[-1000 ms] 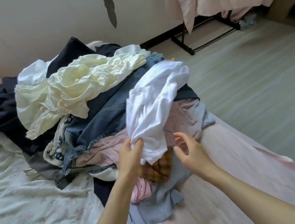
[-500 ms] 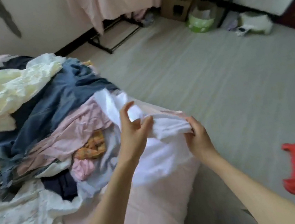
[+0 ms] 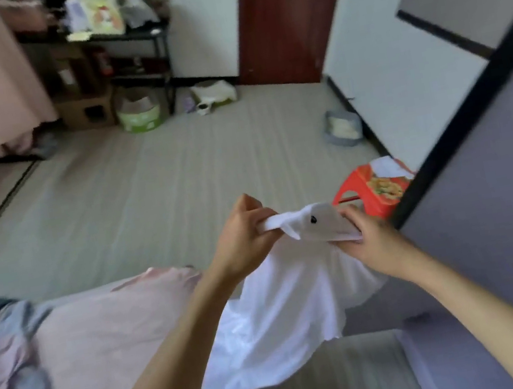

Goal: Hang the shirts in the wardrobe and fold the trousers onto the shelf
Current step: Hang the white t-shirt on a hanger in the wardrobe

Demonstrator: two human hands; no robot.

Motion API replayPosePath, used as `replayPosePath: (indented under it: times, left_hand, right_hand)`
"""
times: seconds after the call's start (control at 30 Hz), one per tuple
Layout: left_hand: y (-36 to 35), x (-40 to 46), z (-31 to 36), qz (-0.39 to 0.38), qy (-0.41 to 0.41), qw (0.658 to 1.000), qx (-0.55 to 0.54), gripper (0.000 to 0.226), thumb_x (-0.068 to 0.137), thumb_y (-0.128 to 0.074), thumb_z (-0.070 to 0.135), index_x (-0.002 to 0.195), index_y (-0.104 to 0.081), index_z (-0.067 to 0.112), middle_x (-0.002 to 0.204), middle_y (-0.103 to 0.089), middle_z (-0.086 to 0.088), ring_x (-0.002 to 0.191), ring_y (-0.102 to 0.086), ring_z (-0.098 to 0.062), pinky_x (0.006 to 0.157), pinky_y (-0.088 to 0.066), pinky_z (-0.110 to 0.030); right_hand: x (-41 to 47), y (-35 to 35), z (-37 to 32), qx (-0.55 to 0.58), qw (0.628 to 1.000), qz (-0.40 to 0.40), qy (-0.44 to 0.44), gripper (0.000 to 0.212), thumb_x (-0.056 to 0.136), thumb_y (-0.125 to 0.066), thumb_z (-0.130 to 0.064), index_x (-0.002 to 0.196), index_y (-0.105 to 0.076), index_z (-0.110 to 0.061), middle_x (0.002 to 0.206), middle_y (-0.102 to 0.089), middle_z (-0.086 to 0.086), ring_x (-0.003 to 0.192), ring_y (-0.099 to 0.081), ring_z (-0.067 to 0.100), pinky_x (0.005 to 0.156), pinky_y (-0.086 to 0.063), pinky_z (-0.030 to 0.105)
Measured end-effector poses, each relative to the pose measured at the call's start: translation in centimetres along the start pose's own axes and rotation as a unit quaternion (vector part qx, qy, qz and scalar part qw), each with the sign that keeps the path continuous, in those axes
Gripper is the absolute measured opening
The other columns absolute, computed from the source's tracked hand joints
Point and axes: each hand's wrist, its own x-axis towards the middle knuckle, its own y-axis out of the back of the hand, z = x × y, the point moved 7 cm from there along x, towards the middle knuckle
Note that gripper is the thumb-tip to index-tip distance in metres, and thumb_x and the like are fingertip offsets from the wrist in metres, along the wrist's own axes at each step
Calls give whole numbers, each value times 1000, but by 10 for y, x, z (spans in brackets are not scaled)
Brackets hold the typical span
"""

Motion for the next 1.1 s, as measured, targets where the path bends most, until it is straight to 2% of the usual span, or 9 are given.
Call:
replayPosePath:
  times: [0.1, 0.2, 0.33, 0.43, 0.63, 0.77, 0.9, 1.0, 1.1]
  left_hand:
    - [-52, 18, 43, -27, 5, 997, -74, 15, 85, -64, 10, 78, -67, -4, 84, -41, 8, 83, -45, -11, 65, -35, -5]
    - [-104, 29, 73, -87, 50, 982, -158, 23, 90, -58, 12, 87, -65, -10, 85, -49, -5, 71, -50, -16, 55, -44, -13]
    - [-160, 32, 104, -149, 89, 959, -225, 17, 91, -52, 7, 89, -66, -3, 81, -59, -9, 76, -53, -17, 70, -43, -29]
    - [-204, 33, 137, -202, 106, 934, -274, 18, 90, -48, -1, 95, -66, 1, 89, -63, -17, 83, -56, -25, 75, -42, -38]
    - [-264, 39, 200, -245, 49, 924, -290, 16, 92, -53, 5, 84, -65, 1, 66, -66, -2, 53, -59, -10, 50, -46, -18]
    - [-297, 38, 210, -304, 58, 892, -329, 38, 95, -49, 26, 103, -54, -11, 86, -56, -17, 79, -54, -27, 67, -45, -34]
    - [-334, 35, 223, -404, -50, 907, -104, 27, 86, -62, 39, 96, -58, 14, 88, -60, 4, 87, -59, -18, 76, -47, -28]
    - [-357, 46, 226, -336, -107, 925, 144, 47, 62, -71, 66, 74, -44, 29, 71, -46, 18, 67, -50, -9, 58, -37, -25]
    - [-389, 41, 219, -346, -120, 919, 148, 63, 64, -69, 65, 105, -49, 21, 96, -55, 13, 90, -57, -15, 76, -44, -32]
  right_hand:
    - [-43, 55, 57, -135, 987, 49, -78, 25, 86, -57, -20, 111, -56, -22, 101, -67, -2, 95, -60, 27, 64, -34, 29]
    - [-83, 88, 104, -227, 963, 49, -136, 18, 91, -48, -21, 106, -58, -18, 97, -68, 7, 93, -60, 33, 67, -38, 34]
    - [-120, 109, 134, 38, 990, -27, -131, 23, 91, -57, -18, 109, -60, -32, 93, -64, -20, 85, -60, 2, 75, -45, 17]
    - [-134, 143, 144, 203, 972, 32, -111, 42, 87, -62, -14, 118, -46, -37, 110, -58, -15, 89, -58, -10, 79, -46, 9]
    - [-140, 197, 156, 135, 955, 242, -106, 29, 89, -59, -12, 63, -47, -18, 57, -43, -8, 51, -38, 0, 51, -32, 12]
    - [-155, 225, 186, 238, 927, 245, -152, 27, 93, -49, -11, 89, -53, 15, 75, -47, 9, 73, -43, 15, 67, -34, 30]
    - [-168, 237, 201, 250, 914, 251, -199, 21, 93, -44, -12, 97, -60, 1, 83, -56, 6, 78, -52, 16, 71, -41, 30]
    - [-180, 248, 206, 189, 920, 281, -196, 21, 93, -43, -12, 97, -63, -9, 83, -59, 0, 74, -50, 10, 67, -40, 20]
    - [-195, 269, 208, 146, 909, 347, -182, 19, 91, -42, -4, 84, -59, -10, 72, -53, -4, 63, -45, 2, 59, -36, 17]
